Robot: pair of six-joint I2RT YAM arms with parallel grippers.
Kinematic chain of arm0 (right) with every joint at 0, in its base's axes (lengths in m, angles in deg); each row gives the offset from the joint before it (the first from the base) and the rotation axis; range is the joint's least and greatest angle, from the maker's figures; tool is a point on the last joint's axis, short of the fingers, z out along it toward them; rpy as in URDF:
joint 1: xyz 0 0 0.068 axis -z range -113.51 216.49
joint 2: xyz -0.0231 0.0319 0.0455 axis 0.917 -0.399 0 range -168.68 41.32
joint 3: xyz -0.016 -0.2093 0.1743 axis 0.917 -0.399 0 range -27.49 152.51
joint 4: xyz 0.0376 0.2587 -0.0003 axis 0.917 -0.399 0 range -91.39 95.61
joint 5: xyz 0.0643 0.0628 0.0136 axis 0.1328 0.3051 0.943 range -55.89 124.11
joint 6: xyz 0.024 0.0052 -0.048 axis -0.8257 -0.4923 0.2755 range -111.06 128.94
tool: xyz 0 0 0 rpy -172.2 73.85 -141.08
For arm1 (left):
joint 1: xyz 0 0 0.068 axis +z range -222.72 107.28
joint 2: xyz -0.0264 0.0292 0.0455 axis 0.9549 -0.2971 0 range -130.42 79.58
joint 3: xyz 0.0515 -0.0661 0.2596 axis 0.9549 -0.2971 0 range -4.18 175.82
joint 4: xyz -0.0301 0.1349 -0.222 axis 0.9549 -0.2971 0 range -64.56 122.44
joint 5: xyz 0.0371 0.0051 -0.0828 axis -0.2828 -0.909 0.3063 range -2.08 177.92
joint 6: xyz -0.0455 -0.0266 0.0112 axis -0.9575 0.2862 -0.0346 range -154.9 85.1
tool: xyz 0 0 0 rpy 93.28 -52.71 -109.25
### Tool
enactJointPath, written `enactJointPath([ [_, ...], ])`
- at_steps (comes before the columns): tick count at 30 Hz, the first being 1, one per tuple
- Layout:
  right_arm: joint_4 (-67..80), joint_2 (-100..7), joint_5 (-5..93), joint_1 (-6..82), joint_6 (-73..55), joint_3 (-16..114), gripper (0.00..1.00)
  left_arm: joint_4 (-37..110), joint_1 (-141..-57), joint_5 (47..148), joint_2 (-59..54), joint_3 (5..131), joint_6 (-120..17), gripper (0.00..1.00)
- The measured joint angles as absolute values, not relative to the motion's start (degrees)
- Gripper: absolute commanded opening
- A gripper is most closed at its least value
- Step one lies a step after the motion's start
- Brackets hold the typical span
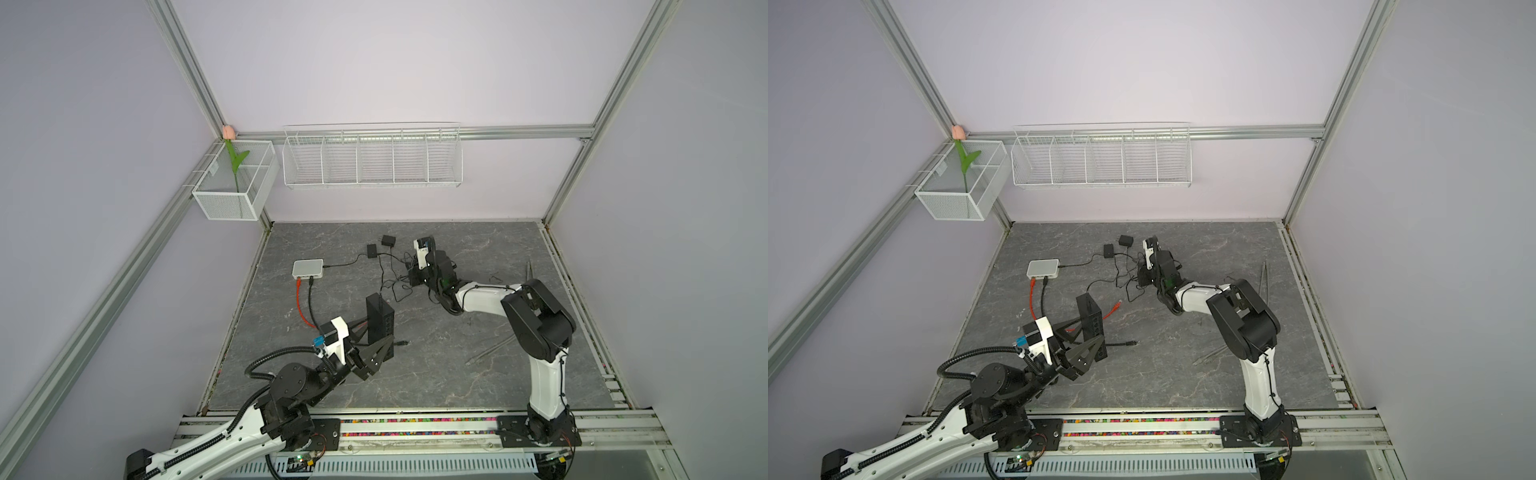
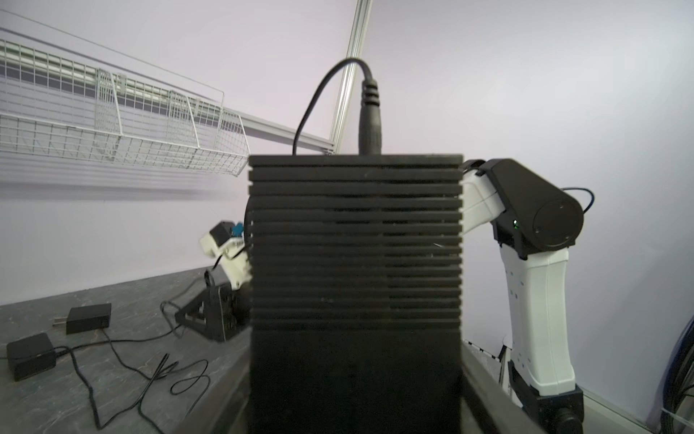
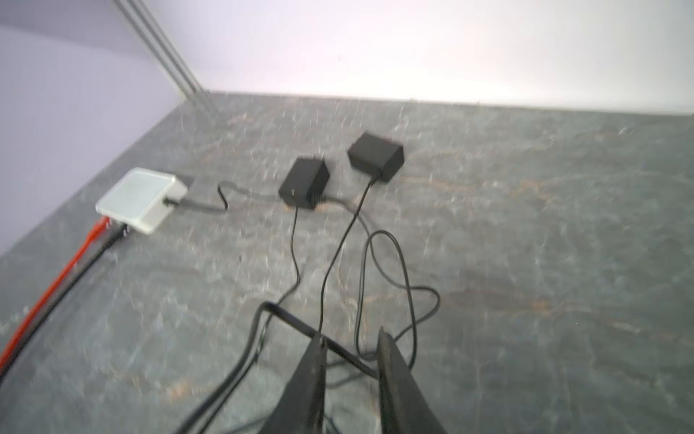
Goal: Insert the plug into the switch port
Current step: 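Lay the switch flat with the left gripper while the right reaches toward grey cable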
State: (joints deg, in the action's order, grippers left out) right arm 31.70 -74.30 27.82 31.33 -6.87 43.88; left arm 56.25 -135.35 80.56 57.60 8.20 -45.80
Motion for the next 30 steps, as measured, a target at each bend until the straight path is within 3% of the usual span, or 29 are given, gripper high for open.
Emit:
enactJointPath([
  [6,21.62,-74.30,24.63,34.37,-2.52,54.15,0.26,54.96,-135.35,78.57,50.76,8.09,-46.70,0.00],
  [15,9.16,-73.60,22.49,41.51,2.64,59.36,0.27,53.35,-135.35,76.78,33.91,10.93,-48.66,0.00],
  [20,4.79,-71.04,20.74,41.69,2.61,56.34,0.45,53.61,-135.35,76.91,25.36,14.83,-49.93,0.00],
  [24,-0.32,-68.18,18.36,41.54,0.93,51.71,0.74,53.54,-135.33,77.48,19.09,17.80,-50.80,0.00],
  [30,-10.40,-62.78,15.23,41.69,-2.22,46.20,0.86,52.82,-134.21,78.79,12.05,22.02,-52.90,0.00],
])
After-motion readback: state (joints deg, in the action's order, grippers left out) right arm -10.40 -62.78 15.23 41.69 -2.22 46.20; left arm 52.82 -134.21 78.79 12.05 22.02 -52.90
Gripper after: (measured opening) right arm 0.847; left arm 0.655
